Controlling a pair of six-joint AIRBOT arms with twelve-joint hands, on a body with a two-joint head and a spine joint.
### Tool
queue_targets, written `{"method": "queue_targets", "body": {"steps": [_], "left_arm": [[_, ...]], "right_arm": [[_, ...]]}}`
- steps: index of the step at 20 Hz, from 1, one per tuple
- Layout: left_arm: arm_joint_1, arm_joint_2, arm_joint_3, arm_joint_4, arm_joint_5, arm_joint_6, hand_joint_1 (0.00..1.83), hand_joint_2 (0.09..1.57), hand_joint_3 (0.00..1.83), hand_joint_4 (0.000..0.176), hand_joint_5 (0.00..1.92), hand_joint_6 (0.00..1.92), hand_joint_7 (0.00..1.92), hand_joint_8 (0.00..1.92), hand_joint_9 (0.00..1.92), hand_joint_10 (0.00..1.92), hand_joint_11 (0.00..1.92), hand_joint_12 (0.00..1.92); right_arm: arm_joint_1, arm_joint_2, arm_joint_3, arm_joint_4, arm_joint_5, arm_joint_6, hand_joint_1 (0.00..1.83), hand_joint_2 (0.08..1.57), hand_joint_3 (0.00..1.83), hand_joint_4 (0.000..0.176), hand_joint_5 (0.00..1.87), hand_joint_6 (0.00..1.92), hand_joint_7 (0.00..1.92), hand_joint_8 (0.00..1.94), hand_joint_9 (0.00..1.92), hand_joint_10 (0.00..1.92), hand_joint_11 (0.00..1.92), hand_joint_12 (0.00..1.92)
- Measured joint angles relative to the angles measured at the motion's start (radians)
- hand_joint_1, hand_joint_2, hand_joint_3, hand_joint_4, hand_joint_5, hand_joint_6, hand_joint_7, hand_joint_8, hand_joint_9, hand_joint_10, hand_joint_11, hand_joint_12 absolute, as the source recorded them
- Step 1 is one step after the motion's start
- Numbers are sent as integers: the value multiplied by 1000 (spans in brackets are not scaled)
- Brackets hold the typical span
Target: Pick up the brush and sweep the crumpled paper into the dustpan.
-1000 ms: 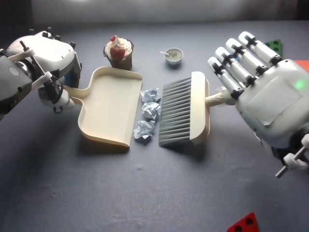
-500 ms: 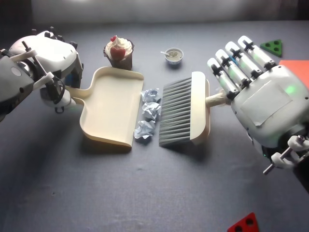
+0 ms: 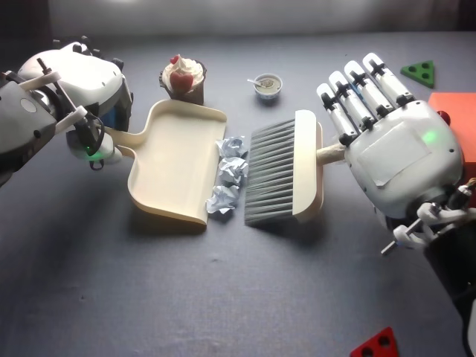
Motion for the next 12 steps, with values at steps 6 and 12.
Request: {"method": "queue_targets", "body": {"steps": [6,12], "left_arm": [[-3,-5,1,-1,-2,0,1098,1057,1,63,1115,755,395,3,352,3,0,829],[-4,-5,1,0,-2,0,1091,1054,1,89,1119,747,426,2,349,4,0,872]], "right_arm": [[0,-58,90,-22,0,17,1000,917,2,0,19,0,0,0,36,0,132,2],[3,-104,185,1,8,29,975,938,4,0,40,2,24,1,44,0,126,0]]}}
